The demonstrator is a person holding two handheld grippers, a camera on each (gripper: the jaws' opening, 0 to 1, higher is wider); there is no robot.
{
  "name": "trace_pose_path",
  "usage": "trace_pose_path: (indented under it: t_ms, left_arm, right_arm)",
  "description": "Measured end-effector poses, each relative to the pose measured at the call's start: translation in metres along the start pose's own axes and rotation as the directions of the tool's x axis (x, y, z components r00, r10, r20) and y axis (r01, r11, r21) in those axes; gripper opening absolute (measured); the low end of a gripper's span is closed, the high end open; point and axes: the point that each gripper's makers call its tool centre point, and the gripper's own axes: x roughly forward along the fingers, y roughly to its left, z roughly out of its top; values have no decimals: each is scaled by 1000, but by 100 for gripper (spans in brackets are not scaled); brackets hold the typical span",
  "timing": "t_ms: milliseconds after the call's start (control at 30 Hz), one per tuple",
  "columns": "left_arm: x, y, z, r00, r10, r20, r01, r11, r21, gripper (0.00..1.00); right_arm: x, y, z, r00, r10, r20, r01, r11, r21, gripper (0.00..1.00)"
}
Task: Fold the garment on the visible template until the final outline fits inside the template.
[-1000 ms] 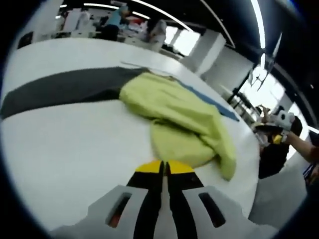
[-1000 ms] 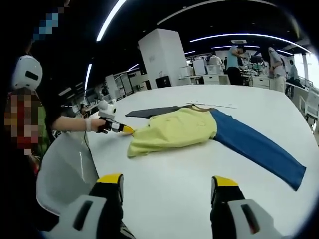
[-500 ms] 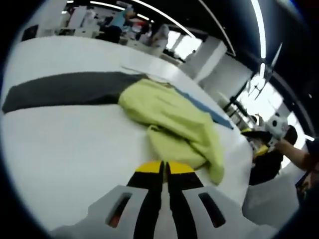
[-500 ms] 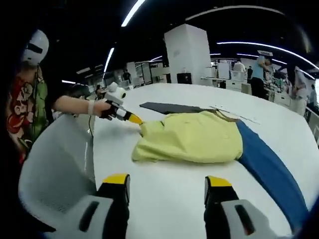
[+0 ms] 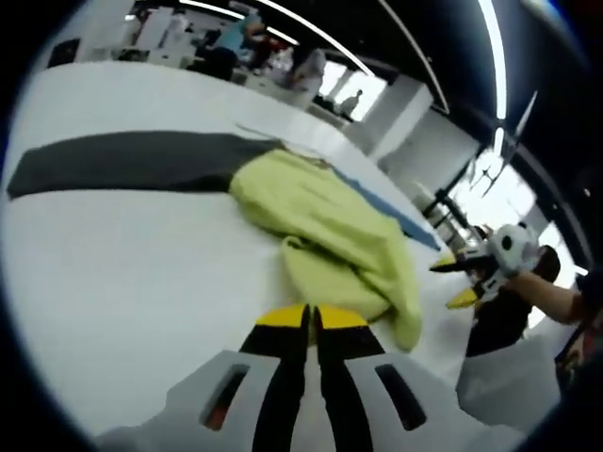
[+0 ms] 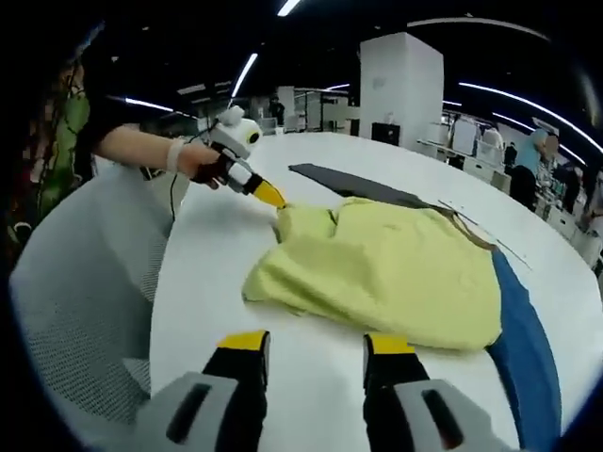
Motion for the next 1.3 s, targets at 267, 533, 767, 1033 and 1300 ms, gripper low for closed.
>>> trace_pose_path:
  t_ms: [267,533,767,1033,1300]
  left_arm:
    - [1,1,-1,1000,-1,4,1,1000,-16,0]
    - [-2,0,4,1000,-5,19,5,1000,-30,0]
    - [-5,-1,6,1000,-4,24,5,999,-33,0]
    - [-7,-1,12,999,-5,41,7,999,-38,0]
    - [-12,2,25,998,-2,65,5,999,-45,0]
  right_arm:
    - [10,-9,18,999,-39,9,40,974,-221,14]
    - [38,-8,15,999,-23,-37,10,950,-312,5]
    - [33,-19,36,1000,-25,5,25,961,-277,0]
    - [26,-30,56,1000,-2,21,8,961,-277,0]
    - [35,-55,104,997,-8,70,25,971,-236,0]
